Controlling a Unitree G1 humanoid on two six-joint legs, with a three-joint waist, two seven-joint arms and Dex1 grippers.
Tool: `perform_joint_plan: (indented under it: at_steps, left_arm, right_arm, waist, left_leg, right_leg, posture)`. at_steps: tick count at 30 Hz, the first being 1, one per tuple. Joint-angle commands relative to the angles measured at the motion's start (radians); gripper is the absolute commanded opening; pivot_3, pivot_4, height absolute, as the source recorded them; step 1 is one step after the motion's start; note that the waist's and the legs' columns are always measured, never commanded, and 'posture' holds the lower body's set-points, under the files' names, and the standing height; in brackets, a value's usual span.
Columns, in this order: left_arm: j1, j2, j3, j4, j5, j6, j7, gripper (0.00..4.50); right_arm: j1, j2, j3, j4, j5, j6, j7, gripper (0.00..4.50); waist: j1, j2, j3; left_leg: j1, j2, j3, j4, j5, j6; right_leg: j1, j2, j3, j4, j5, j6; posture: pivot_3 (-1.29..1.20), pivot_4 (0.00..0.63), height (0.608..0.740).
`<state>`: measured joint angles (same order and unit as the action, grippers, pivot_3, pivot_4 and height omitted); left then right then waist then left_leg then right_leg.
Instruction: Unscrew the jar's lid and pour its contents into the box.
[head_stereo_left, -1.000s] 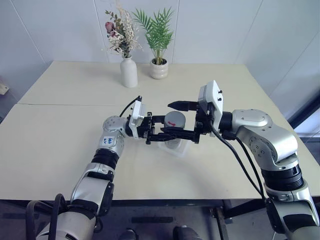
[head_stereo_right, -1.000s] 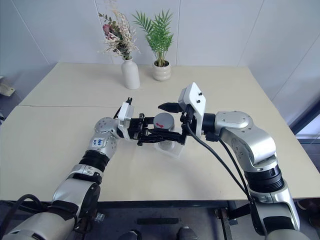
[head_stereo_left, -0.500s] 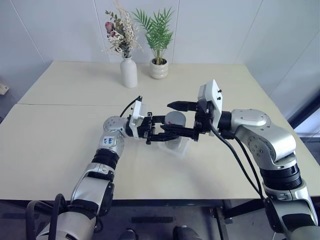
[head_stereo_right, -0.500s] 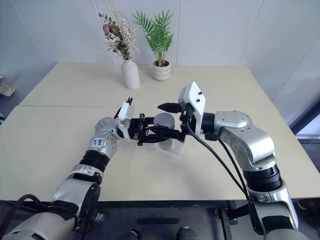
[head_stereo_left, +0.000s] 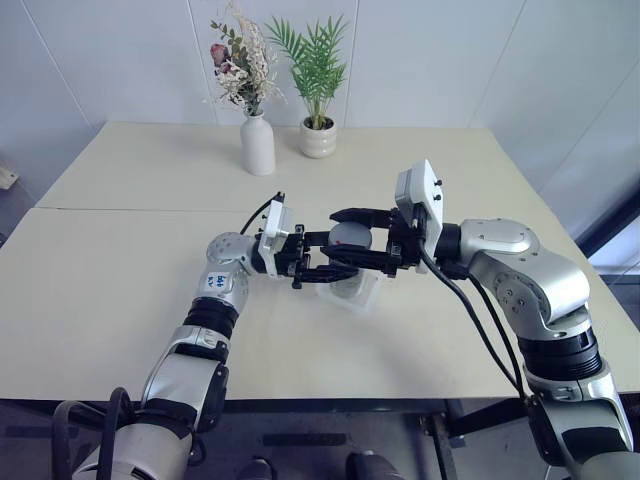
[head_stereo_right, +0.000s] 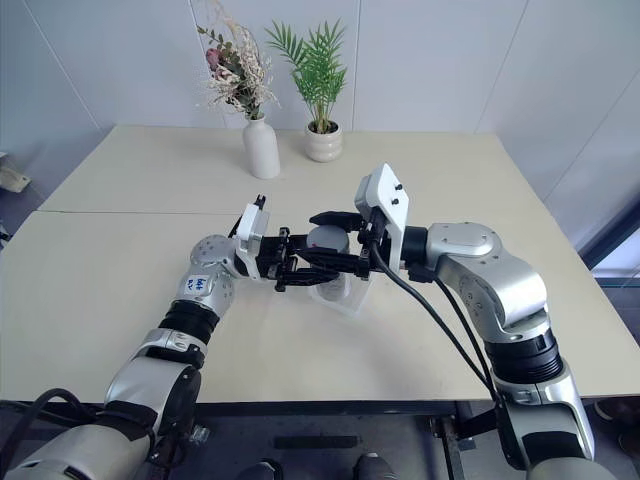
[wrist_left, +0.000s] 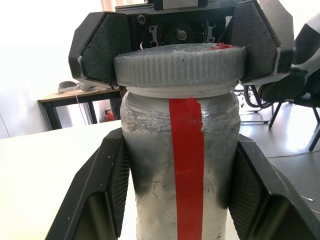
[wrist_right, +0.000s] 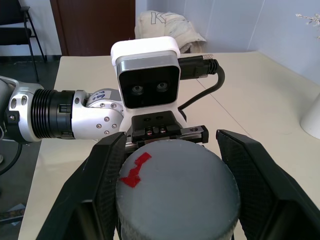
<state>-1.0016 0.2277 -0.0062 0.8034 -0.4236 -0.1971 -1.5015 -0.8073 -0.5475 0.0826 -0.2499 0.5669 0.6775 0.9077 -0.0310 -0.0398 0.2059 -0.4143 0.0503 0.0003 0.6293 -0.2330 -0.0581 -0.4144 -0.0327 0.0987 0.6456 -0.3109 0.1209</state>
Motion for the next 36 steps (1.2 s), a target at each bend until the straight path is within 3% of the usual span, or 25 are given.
perform_joint_plan:
  at_steps: [1, 36]
  left_arm:
    - [-0.018, -0.002, 0.006, 0.004, -0.003, 0.002, -0.074, 2.28]
    - [0.023, -0.021, -0.001, -0.026, -0.004, 0.011, -0.088, 2.28]
  right_arm:
    - [-0.039, -0.028, -0.037, -0.016, -0.008, -0.035, 0.013, 2.57]
    - [-0.176, -0.071, -0.098, 0.069, -0.006, -0.087, 0.091, 2.57]
  waist:
    - [0.000, 0.000, 0.000]
    - [0.000, 0.000, 0.000]
  left_leg:
    - [0.000, 0.000, 0.000, 0.000, 0.000, 0.000]
    - [0.000, 0.000, 0.000, 0.000, 0.000, 0.000]
  right_leg:
    - [0.000, 0.000, 0.000, 0.000, 0.000, 0.000]
    - [0.000, 0.000, 0.000, 0.000, 0.000, 0.000]
  posture:
    - [0.00, 0.150, 0.740]
    - [0.00, 0.150, 0.740]
